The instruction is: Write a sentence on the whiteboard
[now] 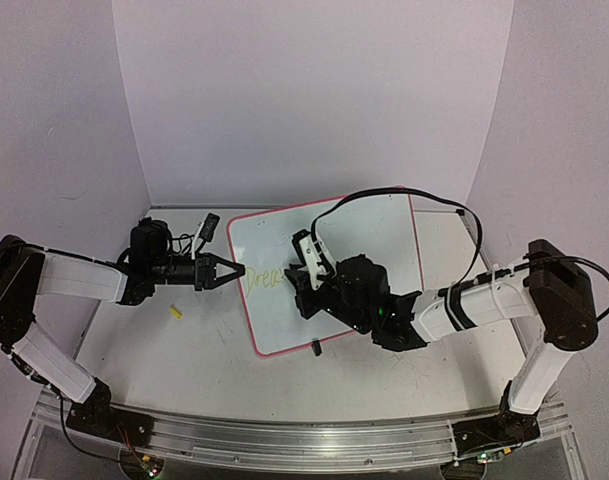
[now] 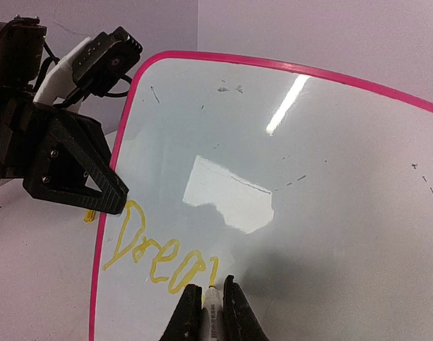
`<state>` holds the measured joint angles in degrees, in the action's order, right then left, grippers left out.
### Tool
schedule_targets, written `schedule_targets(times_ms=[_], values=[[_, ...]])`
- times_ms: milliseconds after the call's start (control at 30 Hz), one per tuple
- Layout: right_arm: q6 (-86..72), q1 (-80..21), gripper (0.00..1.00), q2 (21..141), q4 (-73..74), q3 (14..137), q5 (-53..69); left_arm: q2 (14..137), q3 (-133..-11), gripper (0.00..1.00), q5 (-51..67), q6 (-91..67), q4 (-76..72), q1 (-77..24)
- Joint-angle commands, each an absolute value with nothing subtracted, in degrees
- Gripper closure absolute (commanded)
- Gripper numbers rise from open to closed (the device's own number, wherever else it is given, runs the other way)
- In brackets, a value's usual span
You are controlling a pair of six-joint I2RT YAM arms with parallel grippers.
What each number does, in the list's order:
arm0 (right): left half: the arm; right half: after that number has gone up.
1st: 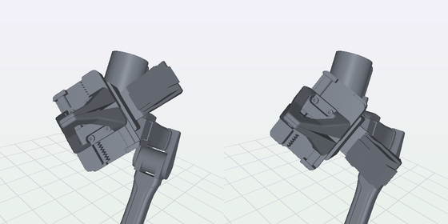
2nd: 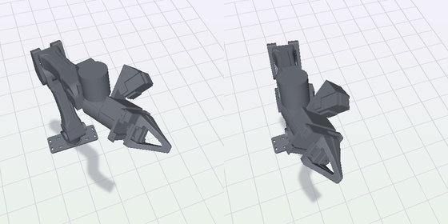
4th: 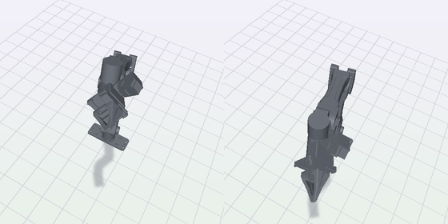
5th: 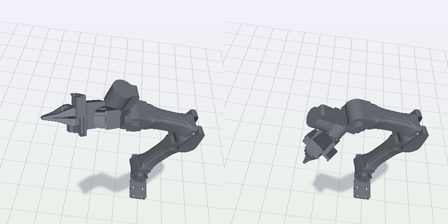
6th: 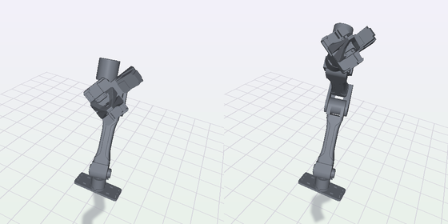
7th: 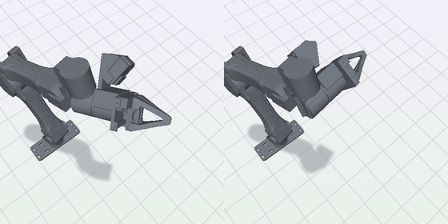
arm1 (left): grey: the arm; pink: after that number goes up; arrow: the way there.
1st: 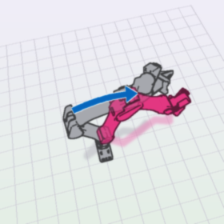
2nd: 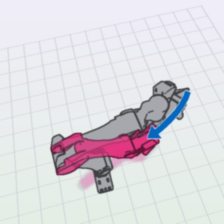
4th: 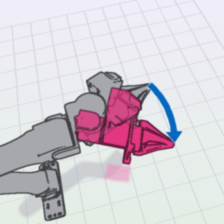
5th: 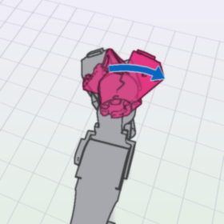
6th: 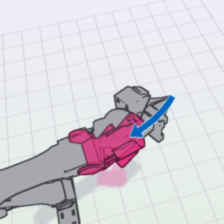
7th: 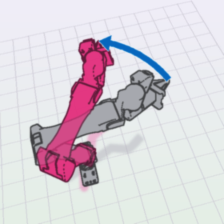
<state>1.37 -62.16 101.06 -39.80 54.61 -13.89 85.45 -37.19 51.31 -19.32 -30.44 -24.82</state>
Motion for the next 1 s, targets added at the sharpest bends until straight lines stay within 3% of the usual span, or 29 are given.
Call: schedule_targets(times_ms=[0,967], values=[[0.4,-62.5,1.0,99.7,-39.4,53.6,-14.1,85.2,-39.2,1.0,50.8,-15.3,-29.0,-26.2],[2.0,-62.0,1.0,101.8,-40.6,58.2,-17.4,84.7,-38.9,1.0,50.9,-15.2,-28.7,-26.2]])
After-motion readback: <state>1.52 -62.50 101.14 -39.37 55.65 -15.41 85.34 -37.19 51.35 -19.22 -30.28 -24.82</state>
